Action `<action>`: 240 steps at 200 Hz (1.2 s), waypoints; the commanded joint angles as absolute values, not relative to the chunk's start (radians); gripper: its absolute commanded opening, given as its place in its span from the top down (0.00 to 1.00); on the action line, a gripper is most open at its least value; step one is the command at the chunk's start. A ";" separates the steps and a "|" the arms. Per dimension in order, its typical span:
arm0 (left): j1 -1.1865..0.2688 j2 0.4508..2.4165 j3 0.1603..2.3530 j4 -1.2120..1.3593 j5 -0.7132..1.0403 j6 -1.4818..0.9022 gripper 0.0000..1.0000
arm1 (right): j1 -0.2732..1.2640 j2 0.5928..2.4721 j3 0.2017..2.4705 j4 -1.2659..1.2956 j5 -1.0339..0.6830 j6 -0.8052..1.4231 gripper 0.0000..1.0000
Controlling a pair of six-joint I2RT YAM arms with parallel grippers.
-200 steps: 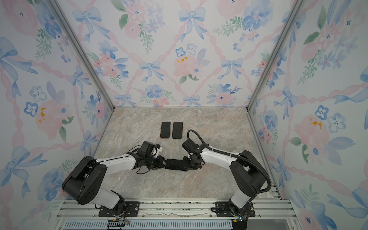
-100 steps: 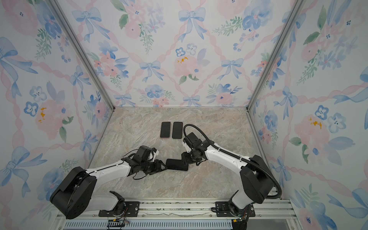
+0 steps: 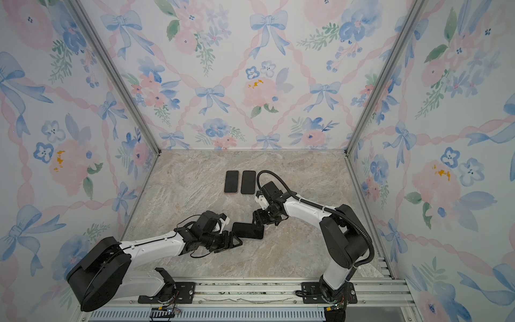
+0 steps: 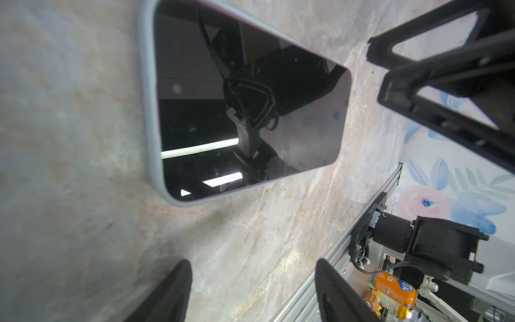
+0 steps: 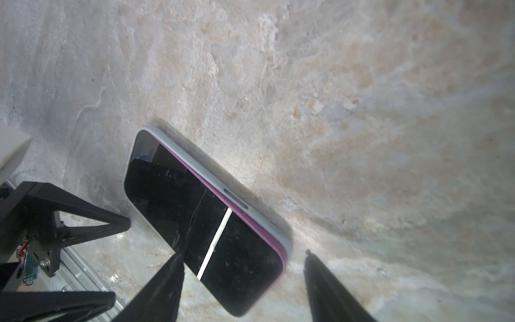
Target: Put the phone into the phone case
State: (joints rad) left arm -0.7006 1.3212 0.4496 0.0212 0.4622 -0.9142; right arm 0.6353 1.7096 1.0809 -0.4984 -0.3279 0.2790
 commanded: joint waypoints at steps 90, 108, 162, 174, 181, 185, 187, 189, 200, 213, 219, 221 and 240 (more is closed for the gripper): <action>-0.649 1.511 0.495 0.066 0.465 -0.883 0.43 | 0.620 1.766 1.060 -0.457 -0.398 0.229 0.31; -0.627 1.528 0.509 0.057 0.474 -0.865 0.45 | 0.621 1.770 1.057 -0.454 -0.410 0.233 0.33; -0.554 1.431 0.572 -0.173 0.387 -0.768 0.49 | 0.655 1.734 1.094 -0.547 -0.278 0.322 0.41; -0.532 1.417 0.611 -0.243 0.332 -0.729 0.49 | 0.666 1.705 1.095 -0.569 -0.195 0.405 0.37; -0.521 1.419 0.637 -0.273 0.304 -0.703 0.49 | 0.671 1.687 1.088 -0.582 -0.148 0.464 0.35; -0.514 1.424 0.652 -0.285 0.290 -0.692 0.49 | 0.672 1.676 1.084 -0.585 -0.127 0.496 0.35; -0.512 1.427 0.658 -0.290 0.285 -0.686 0.48 | 0.673 1.670 1.080 -0.587 -0.119 0.513 0.35; -0.510 1.431 0.667 -0.294 0.281 -0.680 0.48 | 0.673 1.663 1.075 -0.587 -0.115 0.525 0.35; -0.497 1.463 0.701 -0.298 0.279 -0.653 0.48 | 0.678 1.626 1.040 -0.567 -0.104 0.603 0.35; -0.492 1.522 0.728 -0.298 0.279 -0.623 0.47 | 0.682 1.594 0.997 -0.526 -0.123 0.680 0.35; -0.492 1.550 0.777 -0.298 0.289 -0.612 0.47 | 0.685 1.582 0.979 -0.505 -0.137 0.707 0.35; -0.492 1.559 0.783 -0.298 0.291 -0.610 0.47 | 0.686 1.578 0.974 -0.496 -0.142 0.716 0.35; -0.500 1.632 0.833 -0.296 0.298 -0.595 0.48 | 0.695 1.553 0.930 -0.439 -0.194 0.767 0.35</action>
